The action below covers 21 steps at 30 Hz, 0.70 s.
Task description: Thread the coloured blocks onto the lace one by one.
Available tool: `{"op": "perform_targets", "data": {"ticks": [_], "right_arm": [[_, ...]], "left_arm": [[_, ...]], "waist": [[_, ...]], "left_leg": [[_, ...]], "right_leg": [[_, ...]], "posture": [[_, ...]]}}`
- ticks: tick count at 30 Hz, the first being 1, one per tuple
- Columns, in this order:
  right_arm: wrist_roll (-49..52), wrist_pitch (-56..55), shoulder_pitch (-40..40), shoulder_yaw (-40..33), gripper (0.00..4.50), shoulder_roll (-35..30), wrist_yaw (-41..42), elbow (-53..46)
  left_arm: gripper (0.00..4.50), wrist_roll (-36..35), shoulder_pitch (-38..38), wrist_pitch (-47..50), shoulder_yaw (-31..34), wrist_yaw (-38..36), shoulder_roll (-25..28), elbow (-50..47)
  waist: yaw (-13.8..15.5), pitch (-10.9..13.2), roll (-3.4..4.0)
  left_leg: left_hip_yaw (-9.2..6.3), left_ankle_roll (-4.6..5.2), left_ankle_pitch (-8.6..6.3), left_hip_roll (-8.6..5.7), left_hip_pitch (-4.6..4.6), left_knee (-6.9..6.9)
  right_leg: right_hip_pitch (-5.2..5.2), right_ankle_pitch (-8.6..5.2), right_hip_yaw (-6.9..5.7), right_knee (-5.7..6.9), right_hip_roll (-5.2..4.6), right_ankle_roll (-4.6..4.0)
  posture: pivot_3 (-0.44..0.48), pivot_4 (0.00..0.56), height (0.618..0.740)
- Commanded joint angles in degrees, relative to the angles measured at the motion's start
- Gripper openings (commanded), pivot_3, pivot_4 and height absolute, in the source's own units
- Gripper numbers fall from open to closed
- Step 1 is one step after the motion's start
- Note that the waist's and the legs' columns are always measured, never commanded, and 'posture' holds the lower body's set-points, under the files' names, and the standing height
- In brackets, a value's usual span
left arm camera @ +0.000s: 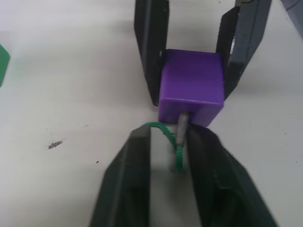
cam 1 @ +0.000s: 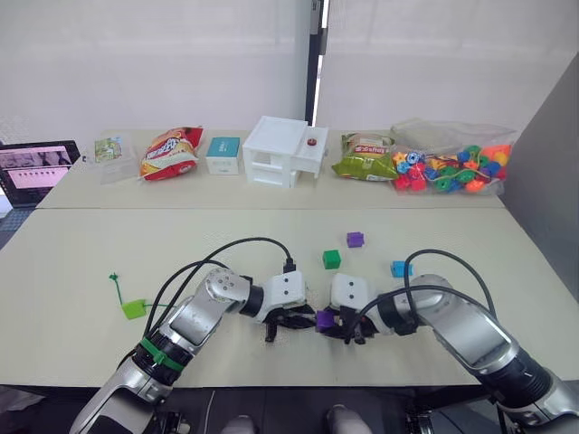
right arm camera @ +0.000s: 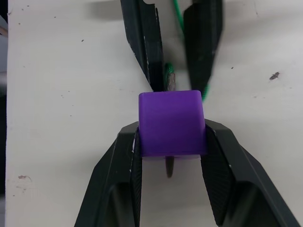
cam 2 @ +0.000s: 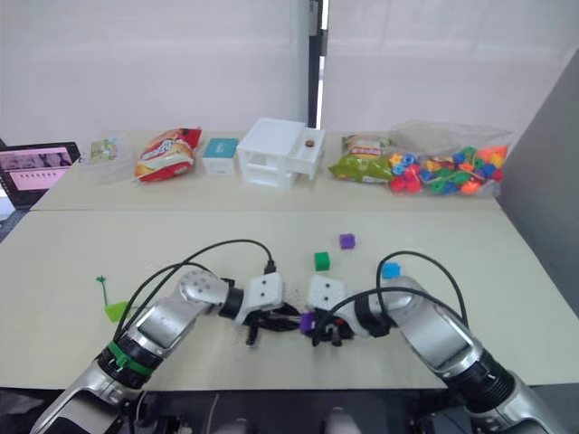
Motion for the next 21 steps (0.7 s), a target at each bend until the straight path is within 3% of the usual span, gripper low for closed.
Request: {"op": "perform_targets", "data": {"ticks": [1,7,21], "right_arm": [[1.1,-1.3,0.2,0.5,1.20,0.9,0.3,-2.7],[0.5,-2.2,0.0,0.4,1.20,0.7,0.1,-0.9],[0.6,-2.3,0.5,-0.6,1.20,0.3,-0.7,-0.3]], "left_arm": [[2.60,0.3,0.5,2.1,0.6,0.4,1.4,-2.6],[4.48,-3.5,2.8,4.5,3.8,-2.6,7.4,-8.1],[4.48,-7.3,1.8,5.6,6.6,-6.8,11.2,-7.7]], "waist": [[-0.3,0.0,0.00],[-1.0,0.0,0.00],[-0.9,0.0,0.00]], "left_leg": [[0.00,0.00,0.00,0.02,0.00,0.00],[-0.01,0.00,0.00,0.02,-0.02,-0.03],[-0.01,0.00,0.00,0.01,-0.06,-0.03]], "right_leg": [[-0.02,0.00,0.00,0.01,0.01,0.00],[-0.17,0.00,0.01,0.26,0.01,0.00],[-0.19,0.00,0.00,0.23,0.00,0.00]], "posture": [[0.000,0.150,0.740],[0.000,0.150,0.740],[0.000,0.150,0.740]]}}
